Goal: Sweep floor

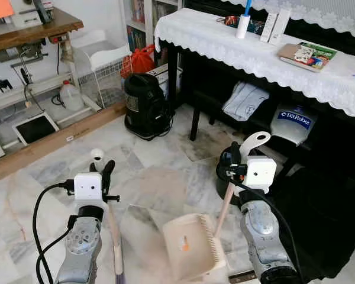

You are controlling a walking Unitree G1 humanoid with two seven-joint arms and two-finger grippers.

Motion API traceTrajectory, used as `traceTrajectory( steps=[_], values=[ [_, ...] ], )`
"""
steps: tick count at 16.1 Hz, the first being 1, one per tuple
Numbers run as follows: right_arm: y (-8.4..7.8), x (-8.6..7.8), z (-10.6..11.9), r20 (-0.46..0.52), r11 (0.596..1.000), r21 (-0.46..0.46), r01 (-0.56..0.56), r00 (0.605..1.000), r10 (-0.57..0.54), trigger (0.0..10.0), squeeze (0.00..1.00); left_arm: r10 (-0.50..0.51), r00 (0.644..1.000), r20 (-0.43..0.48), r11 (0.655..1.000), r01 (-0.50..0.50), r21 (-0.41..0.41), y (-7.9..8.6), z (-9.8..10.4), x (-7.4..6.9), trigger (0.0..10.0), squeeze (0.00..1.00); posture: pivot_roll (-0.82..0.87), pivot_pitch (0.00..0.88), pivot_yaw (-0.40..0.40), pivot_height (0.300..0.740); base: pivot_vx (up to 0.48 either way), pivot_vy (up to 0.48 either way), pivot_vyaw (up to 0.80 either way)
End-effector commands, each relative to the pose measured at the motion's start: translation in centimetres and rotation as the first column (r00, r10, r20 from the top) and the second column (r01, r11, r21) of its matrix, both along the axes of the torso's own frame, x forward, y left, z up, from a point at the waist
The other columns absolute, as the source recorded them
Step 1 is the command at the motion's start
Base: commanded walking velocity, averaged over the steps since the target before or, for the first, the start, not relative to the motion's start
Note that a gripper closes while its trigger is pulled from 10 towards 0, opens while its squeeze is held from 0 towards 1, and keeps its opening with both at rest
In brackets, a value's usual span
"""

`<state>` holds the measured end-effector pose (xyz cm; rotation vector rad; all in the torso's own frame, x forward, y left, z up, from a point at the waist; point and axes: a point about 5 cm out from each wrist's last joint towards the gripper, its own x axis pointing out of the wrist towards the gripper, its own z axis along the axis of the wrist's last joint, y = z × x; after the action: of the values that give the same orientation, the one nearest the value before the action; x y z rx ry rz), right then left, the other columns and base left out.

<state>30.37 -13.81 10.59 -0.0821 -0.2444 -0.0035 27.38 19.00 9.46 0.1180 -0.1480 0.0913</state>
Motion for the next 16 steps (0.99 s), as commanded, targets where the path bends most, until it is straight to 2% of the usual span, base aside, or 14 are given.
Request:
traceTrajectory(
  steps=[1,12,16],
  values=[
    [-0.21,0.09,0.81,0.04,1.0,0.0,0.005,0.999,-0.005,10.0,0.0,-0.01,0.999,0.032,1.0,0.009,0.019,-0.13,0.66,0.2,10.0,0.05,0.0,0.091,-0.043,0.74,0.0,-0.341,0.0],
    [-0.34,0.1,0.92,0.043,1.0,-0.004,0.008,0.999,-0.007,10.0,0.0,-0.003,0.999,0.038,1.0,0.003,0.015,-0.15,0.74,0.27,10.0,0.04,0.0,0.092,-0.047,0.74,0.0,-0.334,0.0],
    [-0.37,-0.01,0.95,0.045,1.0,-0.003,0.009,0.999,-0.009,10.0,0.0,-0.002,0.999,0.043,1.0,0.001,0.01,-0.12,0.77,0.19,10.0,0.03,0.0,0.096,-0.045,0.74,0.0,0.0,0.0]
  ],
)
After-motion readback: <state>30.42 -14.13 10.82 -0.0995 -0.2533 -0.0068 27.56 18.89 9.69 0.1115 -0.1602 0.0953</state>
